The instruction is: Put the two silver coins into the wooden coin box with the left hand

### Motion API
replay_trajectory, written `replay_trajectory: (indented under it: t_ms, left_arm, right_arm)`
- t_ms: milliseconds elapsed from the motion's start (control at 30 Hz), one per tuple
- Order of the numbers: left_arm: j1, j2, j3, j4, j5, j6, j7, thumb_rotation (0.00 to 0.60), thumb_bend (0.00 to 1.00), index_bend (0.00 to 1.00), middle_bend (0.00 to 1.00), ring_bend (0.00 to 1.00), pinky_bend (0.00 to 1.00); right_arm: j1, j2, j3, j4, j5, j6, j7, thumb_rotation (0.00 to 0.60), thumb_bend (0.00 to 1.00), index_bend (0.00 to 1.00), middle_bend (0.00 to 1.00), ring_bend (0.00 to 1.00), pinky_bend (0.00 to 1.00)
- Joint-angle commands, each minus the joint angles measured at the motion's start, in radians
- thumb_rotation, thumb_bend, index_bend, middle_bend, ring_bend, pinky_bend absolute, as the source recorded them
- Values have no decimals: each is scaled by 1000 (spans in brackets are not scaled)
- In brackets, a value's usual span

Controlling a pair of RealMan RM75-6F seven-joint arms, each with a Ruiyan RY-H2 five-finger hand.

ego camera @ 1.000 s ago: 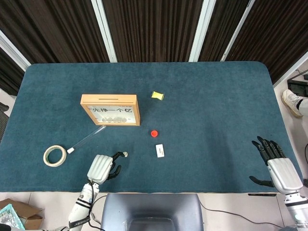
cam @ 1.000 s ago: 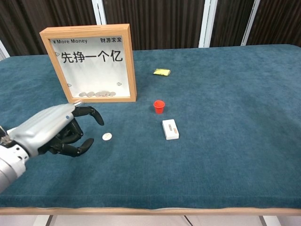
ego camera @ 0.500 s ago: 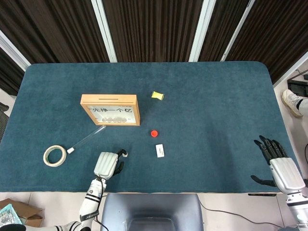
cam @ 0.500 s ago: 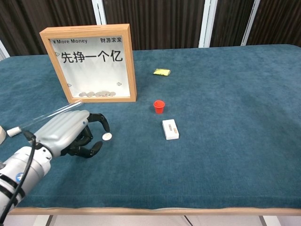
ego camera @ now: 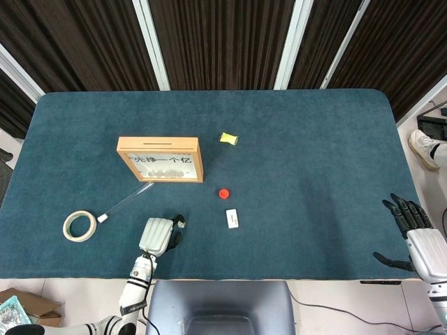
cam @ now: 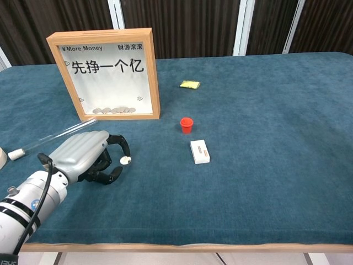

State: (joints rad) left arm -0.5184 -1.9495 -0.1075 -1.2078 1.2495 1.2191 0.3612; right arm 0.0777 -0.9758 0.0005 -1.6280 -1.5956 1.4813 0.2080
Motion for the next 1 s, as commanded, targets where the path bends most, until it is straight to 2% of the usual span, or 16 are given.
replay_trajectory:
  t_ms: [33,200,1000]
  left_arm:
    - [0,-5,-2,11,6,-6,-2,600,423,417,1000,1000,1000]
    - [-2,-22,-6,30,21,-7,-1,600,423,429,1000,1000,1000]
    - [5,-49,-24,99,45,-11,1,600,422,435,1000,1000,1000]
  right_arm:
    - [-6,27,-8,2,-16,11,73,600,121,0,0,0,0]
    - [-24,42,-6,23,-23,53,132,600,121,0,0,0,0]
    - [-18,40,-8,-1,-11,14,68,600,121,0,0,0,0]
